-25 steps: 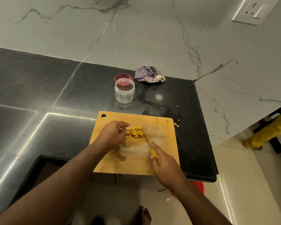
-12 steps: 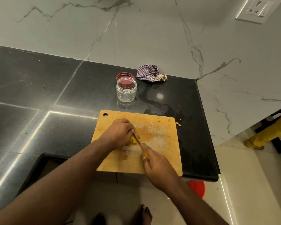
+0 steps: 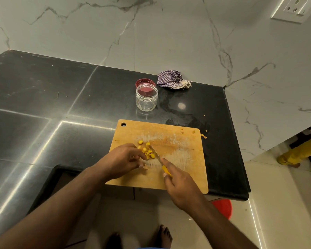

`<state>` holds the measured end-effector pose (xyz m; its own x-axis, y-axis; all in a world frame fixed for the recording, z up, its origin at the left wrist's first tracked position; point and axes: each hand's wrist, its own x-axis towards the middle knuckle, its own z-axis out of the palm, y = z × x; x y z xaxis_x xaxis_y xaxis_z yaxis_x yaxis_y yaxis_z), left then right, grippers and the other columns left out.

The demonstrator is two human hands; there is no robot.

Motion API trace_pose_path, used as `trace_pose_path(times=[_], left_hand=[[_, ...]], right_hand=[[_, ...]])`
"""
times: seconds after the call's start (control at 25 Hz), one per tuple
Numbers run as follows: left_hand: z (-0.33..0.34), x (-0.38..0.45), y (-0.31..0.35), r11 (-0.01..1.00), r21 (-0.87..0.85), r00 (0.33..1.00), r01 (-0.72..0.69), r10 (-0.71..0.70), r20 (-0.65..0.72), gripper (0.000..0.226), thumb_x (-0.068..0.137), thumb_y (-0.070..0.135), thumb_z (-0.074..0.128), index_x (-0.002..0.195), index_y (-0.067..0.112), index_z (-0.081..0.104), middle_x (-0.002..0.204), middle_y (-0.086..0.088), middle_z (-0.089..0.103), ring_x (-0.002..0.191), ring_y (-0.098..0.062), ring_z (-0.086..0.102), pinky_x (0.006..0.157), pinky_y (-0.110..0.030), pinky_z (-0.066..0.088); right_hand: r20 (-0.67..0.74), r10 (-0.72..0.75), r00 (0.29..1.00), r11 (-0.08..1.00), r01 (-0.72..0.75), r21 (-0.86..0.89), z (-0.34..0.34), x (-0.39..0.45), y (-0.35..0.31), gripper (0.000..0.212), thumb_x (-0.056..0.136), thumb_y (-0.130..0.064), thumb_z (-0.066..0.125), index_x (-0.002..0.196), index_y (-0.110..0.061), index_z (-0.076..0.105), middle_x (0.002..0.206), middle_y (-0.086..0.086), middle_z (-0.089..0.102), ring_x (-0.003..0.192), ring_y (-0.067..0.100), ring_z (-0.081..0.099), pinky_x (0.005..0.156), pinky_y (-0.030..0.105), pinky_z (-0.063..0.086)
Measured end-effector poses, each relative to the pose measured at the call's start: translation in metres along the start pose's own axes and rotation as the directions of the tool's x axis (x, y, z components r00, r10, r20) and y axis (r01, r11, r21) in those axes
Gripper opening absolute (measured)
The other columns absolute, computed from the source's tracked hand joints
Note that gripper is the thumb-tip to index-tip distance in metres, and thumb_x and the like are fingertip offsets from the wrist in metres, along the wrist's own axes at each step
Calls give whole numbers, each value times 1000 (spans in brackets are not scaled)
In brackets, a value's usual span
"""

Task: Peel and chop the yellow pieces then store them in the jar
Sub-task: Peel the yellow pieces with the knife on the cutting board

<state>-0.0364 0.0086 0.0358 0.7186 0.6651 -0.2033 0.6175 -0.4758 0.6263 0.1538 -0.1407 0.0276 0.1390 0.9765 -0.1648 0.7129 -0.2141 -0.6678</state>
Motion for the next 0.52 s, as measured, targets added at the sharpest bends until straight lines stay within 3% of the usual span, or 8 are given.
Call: trace_pose_path(times=[0.16, 0.32, 0.4, 0.52], left_hand=[[2, -3, -3, 998, 46, 999, -33, 32, 35, 20, 91, 30, 69, 110, 33, 74, 114, 18, 51, 106, -4, 53, 86, -14, 43], [3, -5, -4, 998, 60, 997, -22, 18, 71, 15, 92, 28, 69, 104, 35, 73, 116, 17, 50, 109, -5, 51, 87, -15, 42], [-1, -7, -5, 999, -27, 999, 35, -35, -5, 11, 93, 28, 67, 99, 38, 67, 111, 17, 56, 102, -7, 56, 80, -18, 45], [-11, -8, -12, 931, -336, 955, 141, -217, -203, 6, 95, 27, 64, 101, 30, 63, 95, 12, 66, 87, -8, 64, 70, -25, 48]], right_hand=[[-90, 51, 995, 998, -53, -19, -6, 5, 9, 53, 103, -30, 43, 152, -37, 27, 137, -2, 55, 116, 12, 52, 95, 27, 46], [0, 14, 1000, 999, -14, -49, 0, 0, -2, 53, 103, -32, 41, 153, -38, 24, 138, -3, 53, 117, 12, 51, 97, 29, 46], [16, -23, 1000, 999, 23, -22, 3, -1, -9, 53, 103, -32, 41, 153, -39, 25, 138, -4, 53, 119, 11, 50, 98, 28, 45], [-50, 8, 999, 999, -10, -39, -2, 14, -7, 52, 103, -29, 42, 153, -36, 28, 135, -1, 56, 115, 14, 54, 95, 29, 47]])
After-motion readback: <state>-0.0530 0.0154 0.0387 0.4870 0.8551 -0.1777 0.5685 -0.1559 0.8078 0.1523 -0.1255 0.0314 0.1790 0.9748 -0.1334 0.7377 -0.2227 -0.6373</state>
